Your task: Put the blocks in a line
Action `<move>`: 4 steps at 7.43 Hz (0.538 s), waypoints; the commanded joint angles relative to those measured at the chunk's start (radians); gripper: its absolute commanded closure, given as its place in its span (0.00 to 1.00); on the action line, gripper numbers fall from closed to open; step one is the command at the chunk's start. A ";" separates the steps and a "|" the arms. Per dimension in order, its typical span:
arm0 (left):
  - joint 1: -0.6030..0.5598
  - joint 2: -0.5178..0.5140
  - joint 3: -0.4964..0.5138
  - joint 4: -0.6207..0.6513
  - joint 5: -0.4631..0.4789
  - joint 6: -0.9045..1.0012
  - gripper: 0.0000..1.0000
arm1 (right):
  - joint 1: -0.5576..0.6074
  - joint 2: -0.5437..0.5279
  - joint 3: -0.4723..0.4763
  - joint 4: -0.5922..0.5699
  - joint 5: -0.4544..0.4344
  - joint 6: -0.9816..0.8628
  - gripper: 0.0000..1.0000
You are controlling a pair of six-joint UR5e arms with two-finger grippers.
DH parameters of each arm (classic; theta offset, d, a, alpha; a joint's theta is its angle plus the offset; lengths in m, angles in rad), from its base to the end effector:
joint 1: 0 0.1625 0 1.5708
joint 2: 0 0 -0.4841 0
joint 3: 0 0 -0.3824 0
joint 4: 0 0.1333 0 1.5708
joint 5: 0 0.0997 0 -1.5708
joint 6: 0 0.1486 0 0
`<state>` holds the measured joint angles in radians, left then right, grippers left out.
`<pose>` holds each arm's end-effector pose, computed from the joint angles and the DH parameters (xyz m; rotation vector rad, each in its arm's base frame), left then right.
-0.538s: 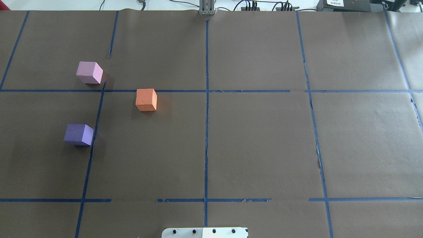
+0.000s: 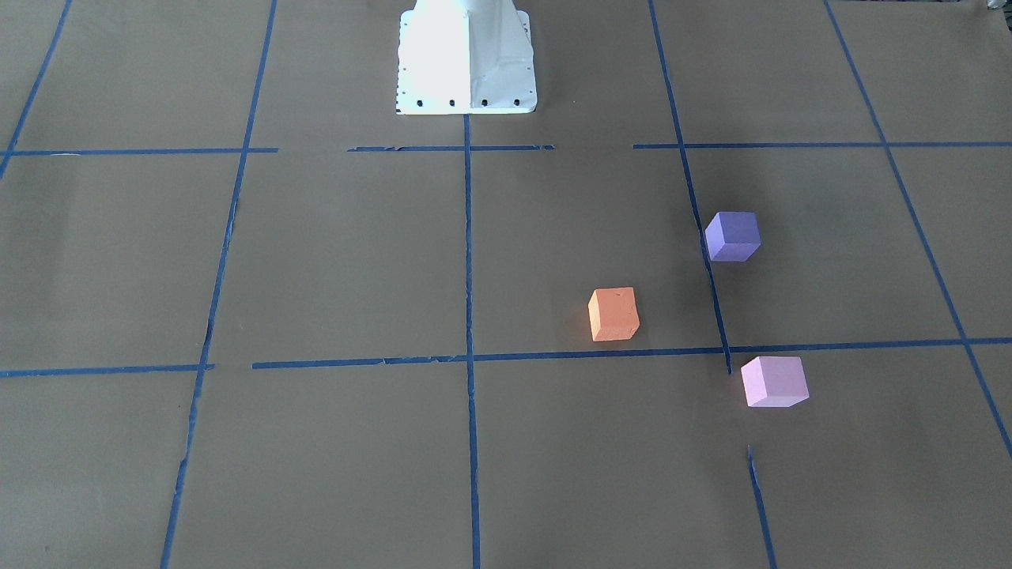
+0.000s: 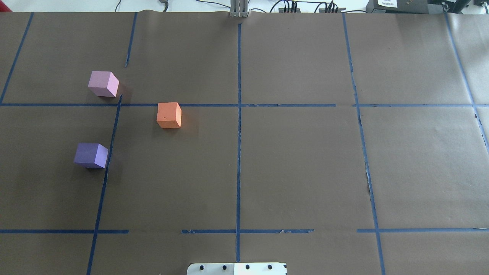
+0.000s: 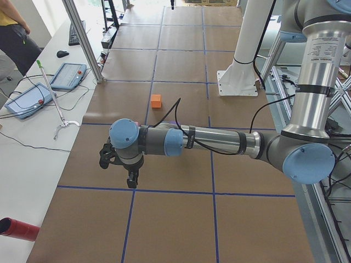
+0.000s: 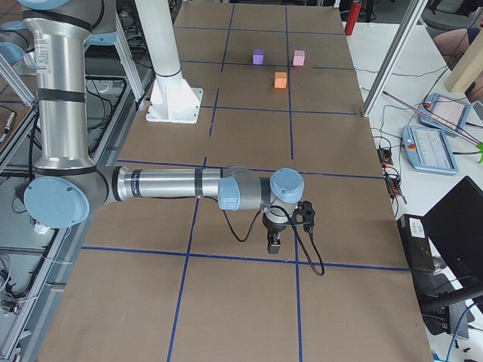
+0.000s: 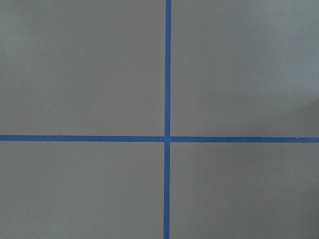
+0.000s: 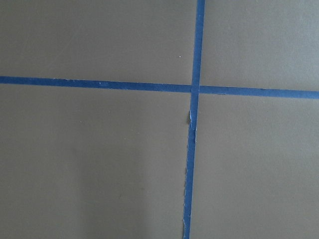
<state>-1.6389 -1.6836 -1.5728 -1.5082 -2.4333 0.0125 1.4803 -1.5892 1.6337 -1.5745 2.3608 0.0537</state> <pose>-0.0571 -0.5363 0.6911 0.0836 0.8596 -0.0296 -0.0155 -0.4775 0.7299 -0.0184 -0.7907 -0.0510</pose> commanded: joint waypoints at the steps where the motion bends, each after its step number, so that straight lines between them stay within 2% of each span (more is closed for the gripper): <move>1: 0.001 0.001 -0.054 -0.009 0.000 0.003 0.00 | 0.000 0.000 0.000 0.001 0.000 0.000 0.00; 2: 0.008 -0.004 -0.116 -0.006 0.011 -0.014 0.00 | 0.000 0.000 0.000 0.001 0.000 0.000 0.00; 3: 0.042 -0.013 -0.134 -0.007 0.004 -0.025 0.00 | 0.000 0.000 0.000 0.001 0.000 0.000 0.00; 4: 0.130 -0.054 -0.156 -0.015 0.010 -0.107 0.00 | 0.000 0.000 0.000 -0.001 0.000 0.000 0.00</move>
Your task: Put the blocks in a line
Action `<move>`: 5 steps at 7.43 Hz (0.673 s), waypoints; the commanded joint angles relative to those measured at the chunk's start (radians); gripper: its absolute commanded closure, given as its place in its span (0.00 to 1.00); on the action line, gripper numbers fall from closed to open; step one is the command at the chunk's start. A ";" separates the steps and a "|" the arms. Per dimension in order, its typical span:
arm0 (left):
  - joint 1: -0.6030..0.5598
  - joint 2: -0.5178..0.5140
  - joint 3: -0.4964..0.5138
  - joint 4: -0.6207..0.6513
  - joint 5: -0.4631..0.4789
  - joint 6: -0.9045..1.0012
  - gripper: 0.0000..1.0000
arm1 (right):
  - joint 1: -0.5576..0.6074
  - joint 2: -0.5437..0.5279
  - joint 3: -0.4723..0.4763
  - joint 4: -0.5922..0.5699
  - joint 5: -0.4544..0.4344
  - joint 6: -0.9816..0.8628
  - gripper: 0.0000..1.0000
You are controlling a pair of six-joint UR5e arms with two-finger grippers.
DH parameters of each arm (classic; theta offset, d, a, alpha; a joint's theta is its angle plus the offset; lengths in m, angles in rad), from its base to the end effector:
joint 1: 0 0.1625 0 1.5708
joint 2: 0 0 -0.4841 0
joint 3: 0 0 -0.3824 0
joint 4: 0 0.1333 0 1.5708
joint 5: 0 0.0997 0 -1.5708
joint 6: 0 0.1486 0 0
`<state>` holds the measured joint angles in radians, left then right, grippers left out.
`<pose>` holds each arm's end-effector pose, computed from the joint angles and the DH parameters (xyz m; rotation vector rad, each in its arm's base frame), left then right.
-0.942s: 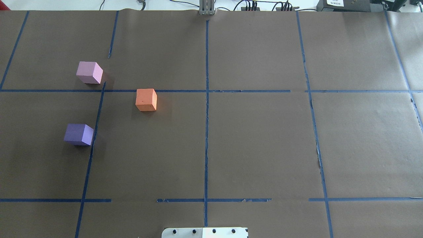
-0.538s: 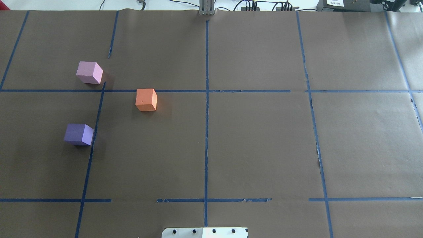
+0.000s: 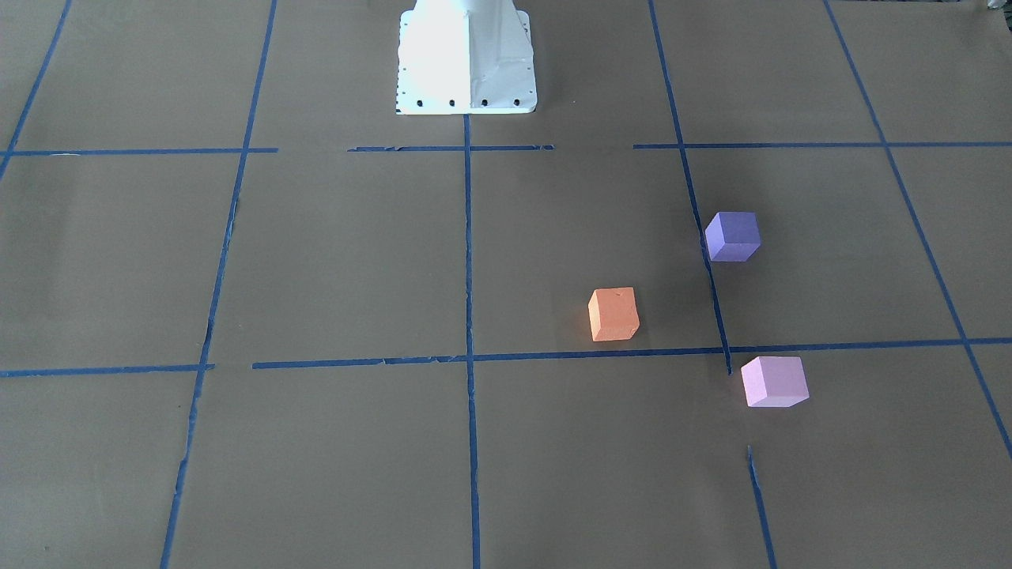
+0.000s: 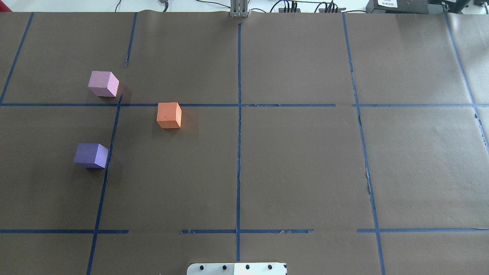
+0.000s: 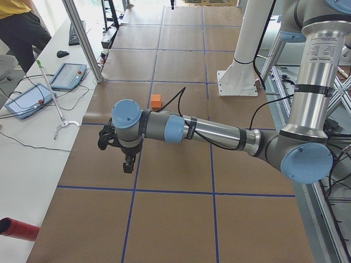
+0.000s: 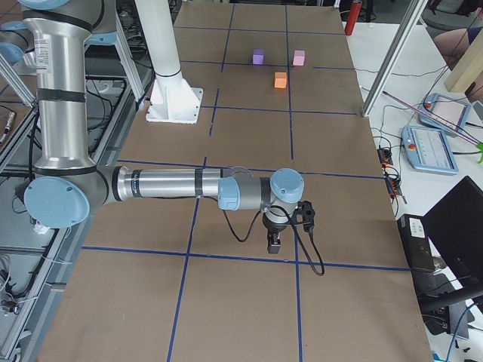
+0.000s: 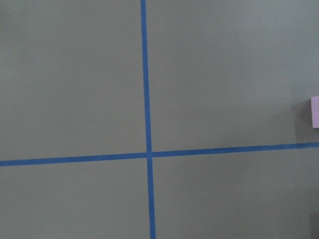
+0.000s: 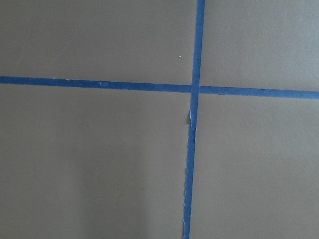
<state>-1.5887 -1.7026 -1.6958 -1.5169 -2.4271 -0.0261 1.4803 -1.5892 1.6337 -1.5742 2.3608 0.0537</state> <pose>-0.0309 -0.5503 0.6206 0.1868 0.8538 0.0457 -0.0155 -0.4776 0.7299 -0.0181 -0.7907 -0.0511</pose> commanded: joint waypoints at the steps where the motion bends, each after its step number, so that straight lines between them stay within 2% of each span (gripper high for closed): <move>1: 0.146 -0.076 -0.036 -0.011 0.003 -0.177 0.00 | 0.000 0.000 0.000 0.000 0.000 0.000 0.00; 3: 0.238 -0.114 -0.038 -0.096 0.009 -0.315 0.00 | 0.000 0.000 0.000 0.000 0.000 0.000 0.00; 5: 0.396 -0.208 -0.062 -0.101 0.112 -0.533 0.00 | 0.000 0.000 0.000 0.000 0.000 0.000 0.00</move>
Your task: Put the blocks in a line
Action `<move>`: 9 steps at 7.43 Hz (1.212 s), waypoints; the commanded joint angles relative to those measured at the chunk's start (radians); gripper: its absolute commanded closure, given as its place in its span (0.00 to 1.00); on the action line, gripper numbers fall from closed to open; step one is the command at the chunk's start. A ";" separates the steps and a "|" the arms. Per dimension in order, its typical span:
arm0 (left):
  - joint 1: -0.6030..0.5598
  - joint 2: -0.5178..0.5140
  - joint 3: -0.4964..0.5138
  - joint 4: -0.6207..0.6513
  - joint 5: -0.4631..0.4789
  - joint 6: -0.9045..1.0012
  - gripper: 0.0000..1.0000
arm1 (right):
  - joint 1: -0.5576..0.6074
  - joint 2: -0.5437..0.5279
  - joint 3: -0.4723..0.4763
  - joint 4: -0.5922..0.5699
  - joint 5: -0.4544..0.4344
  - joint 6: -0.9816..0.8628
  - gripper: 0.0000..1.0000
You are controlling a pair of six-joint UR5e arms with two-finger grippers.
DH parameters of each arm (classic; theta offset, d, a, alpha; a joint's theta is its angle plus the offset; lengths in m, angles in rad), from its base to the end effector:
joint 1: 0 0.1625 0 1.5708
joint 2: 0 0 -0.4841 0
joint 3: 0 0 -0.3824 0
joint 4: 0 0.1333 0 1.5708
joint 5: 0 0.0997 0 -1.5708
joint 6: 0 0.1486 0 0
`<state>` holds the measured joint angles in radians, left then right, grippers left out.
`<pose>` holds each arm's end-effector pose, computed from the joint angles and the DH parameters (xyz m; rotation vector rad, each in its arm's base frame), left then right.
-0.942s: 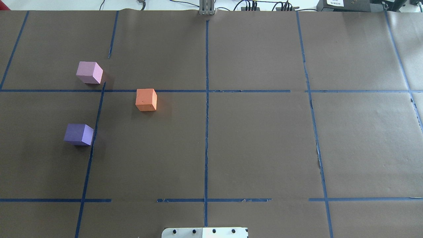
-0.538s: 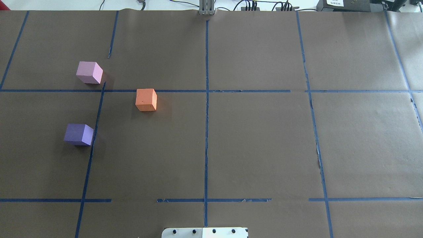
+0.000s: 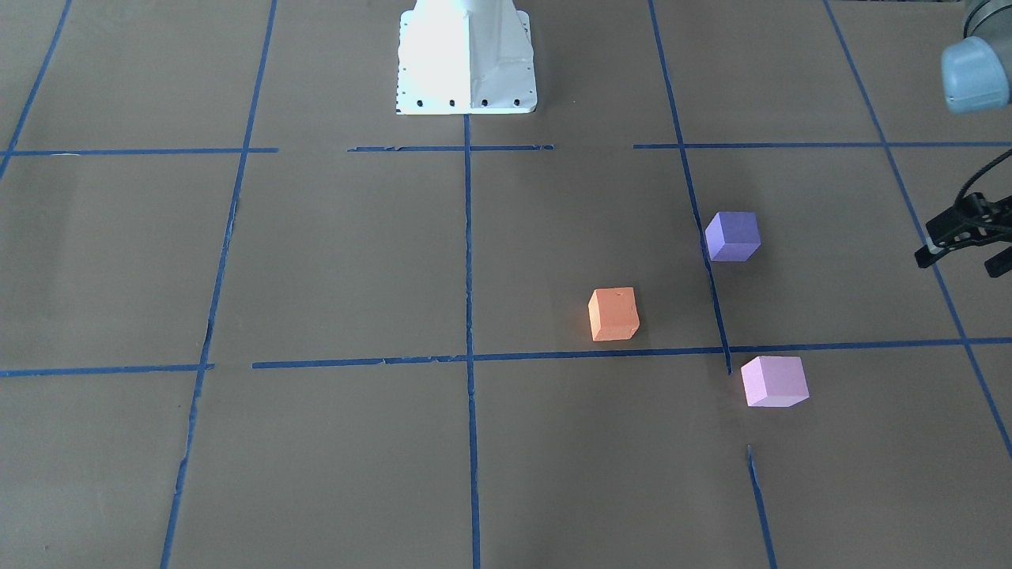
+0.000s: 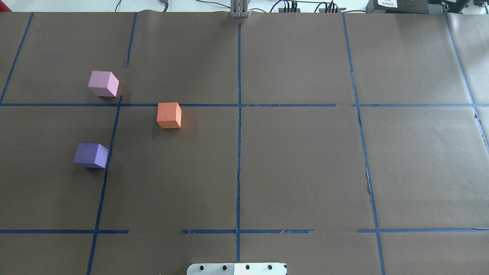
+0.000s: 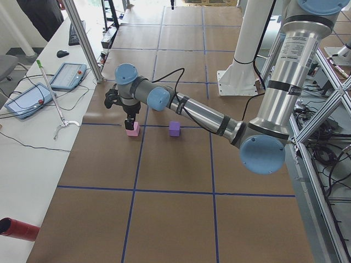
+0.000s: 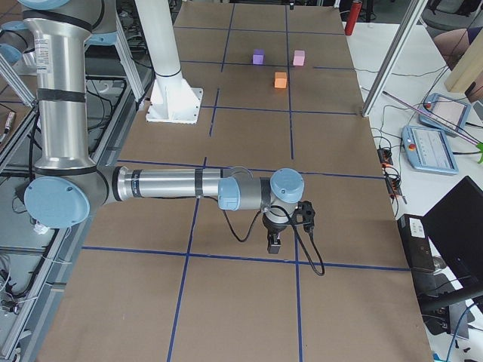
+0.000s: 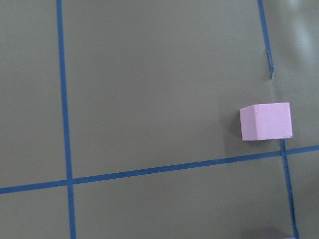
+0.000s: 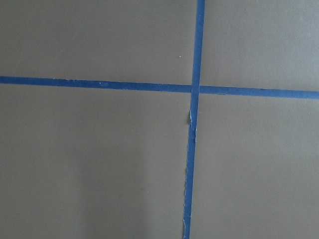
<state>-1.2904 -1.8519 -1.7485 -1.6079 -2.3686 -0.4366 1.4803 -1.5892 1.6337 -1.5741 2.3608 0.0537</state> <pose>0.1441 -0.5977 0.5021 0.1650 0.8945 0.0525 -0.0155 -0.4776 0.7299 -0.0180 -0.7907 -0.0511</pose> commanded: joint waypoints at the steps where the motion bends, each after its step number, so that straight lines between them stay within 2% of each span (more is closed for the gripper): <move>1: 0.164 -0.102 -0.012 -0.012 0.064 -0.166 0.00 | 0.000 0.000 0.000 0.000 0.000 0.000 0.00; 3: 0.245 -0.115 -0.006 -0.137 0.069 -0.277 0.00 | 0.000 0.000 0.000 0.000 0.000 0.000 0.00; 4: 0.335 -0.118 -0.011 -0.185 0.147 -0.357 0.00 | 0.000 0.000 0.000 0.000 0.000 0.000 0.00; 6: 0.434 -0.139 0.003 -0.277 0.192 -0.488 0.00 | 0.000 0.000 0.000 0.000 0.000 0.000 0.00; 8: 0.558 -0.206 0.084 -0.290 0.284 -0.646 0.00 | 0.000 0.000 0.000 0.000 0.000 0.000 0.00; 9: 0.563 -0.226 0.115 -0.287 0.326 -0.659 0.00 | 0.000 0.000 0.000 0.000 0.000 0.000 0.00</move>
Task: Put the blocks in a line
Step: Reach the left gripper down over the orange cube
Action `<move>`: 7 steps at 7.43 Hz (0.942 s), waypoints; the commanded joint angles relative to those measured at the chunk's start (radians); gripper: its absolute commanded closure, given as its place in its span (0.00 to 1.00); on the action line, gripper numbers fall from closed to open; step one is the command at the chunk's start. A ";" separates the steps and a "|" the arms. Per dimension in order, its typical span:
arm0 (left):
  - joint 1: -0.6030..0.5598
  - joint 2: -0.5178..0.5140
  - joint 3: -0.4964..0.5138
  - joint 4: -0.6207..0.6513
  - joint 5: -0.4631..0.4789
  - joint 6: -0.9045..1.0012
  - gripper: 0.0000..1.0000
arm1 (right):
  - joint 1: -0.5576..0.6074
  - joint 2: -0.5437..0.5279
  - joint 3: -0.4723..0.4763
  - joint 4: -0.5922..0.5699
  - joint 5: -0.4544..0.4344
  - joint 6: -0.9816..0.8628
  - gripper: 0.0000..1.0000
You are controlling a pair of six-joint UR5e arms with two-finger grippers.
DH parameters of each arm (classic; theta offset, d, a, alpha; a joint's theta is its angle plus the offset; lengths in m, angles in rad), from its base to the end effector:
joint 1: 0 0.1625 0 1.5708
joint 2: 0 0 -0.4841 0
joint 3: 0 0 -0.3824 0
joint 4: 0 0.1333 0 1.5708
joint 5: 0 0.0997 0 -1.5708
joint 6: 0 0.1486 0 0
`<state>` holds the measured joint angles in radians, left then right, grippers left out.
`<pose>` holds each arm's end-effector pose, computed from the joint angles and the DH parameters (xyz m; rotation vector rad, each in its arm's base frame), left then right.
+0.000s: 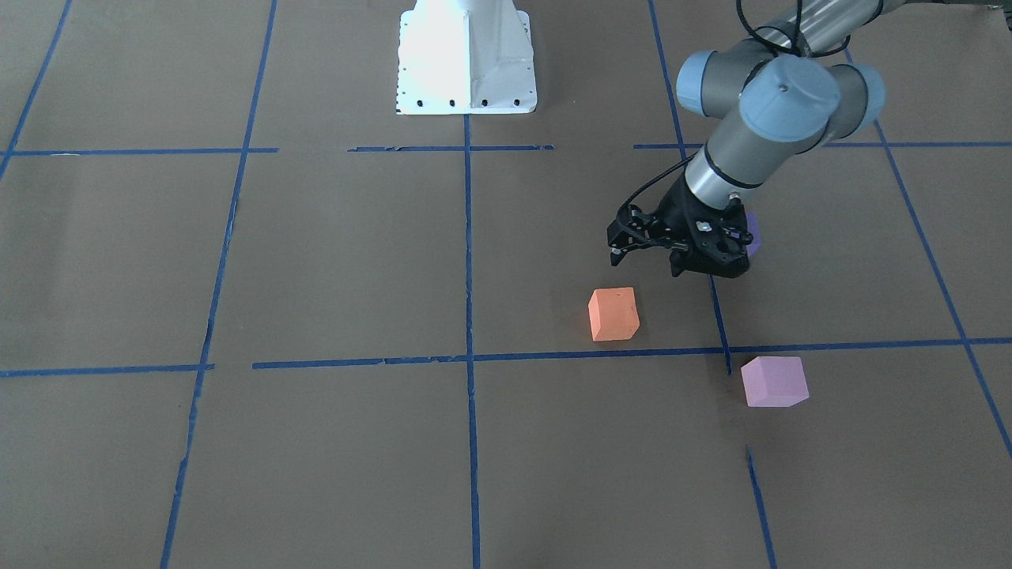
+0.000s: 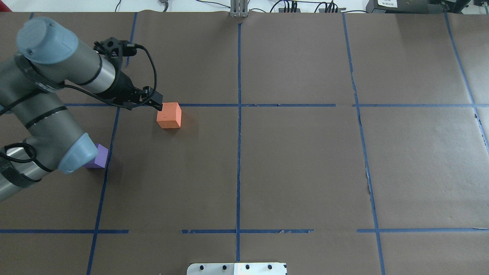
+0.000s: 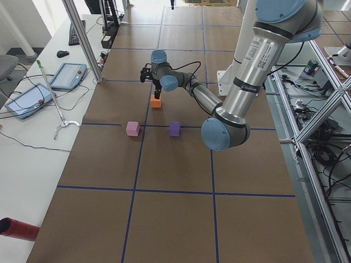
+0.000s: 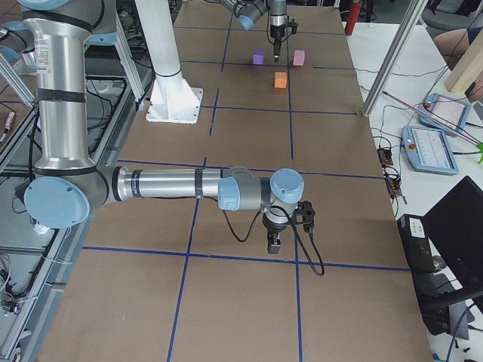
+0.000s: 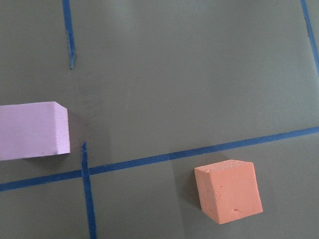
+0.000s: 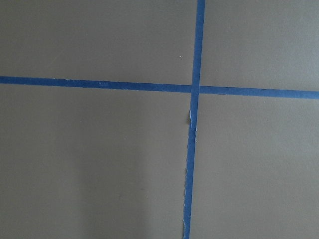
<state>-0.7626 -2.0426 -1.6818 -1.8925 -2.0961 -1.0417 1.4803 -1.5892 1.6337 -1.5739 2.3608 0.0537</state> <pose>0.4670 -0.5274 0.3843 0.1409 0.9967 0.0240 -0.0155 -0.4776 0.7299 -0.0178 -0.7907 -0.0512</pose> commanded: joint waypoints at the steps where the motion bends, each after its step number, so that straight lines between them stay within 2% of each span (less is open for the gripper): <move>1: 0.037 -0.036 0.050 0.012 0.086 -0.057 0.00 | 0.000 0.000 0.000 0.000 0.000 0.000 0.00; 3: 0.036 -0.045 0.037 0.122 0.123 -0.057 0.00 | 0.000 0.000 0.000 0.000 0.000 0.000 0.00; 7: 0.037 -0.085 0.086 0.132 0.148 -0.046 0.00 | 0.000 0.000 0.000 0.000 0.000 0.000 0.00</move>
<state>-0.7259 -2.1163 -1.6090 -1.7633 -1.9532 -1.0897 1.4803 -1.5892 1.6337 -1.5745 2.3608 0.0537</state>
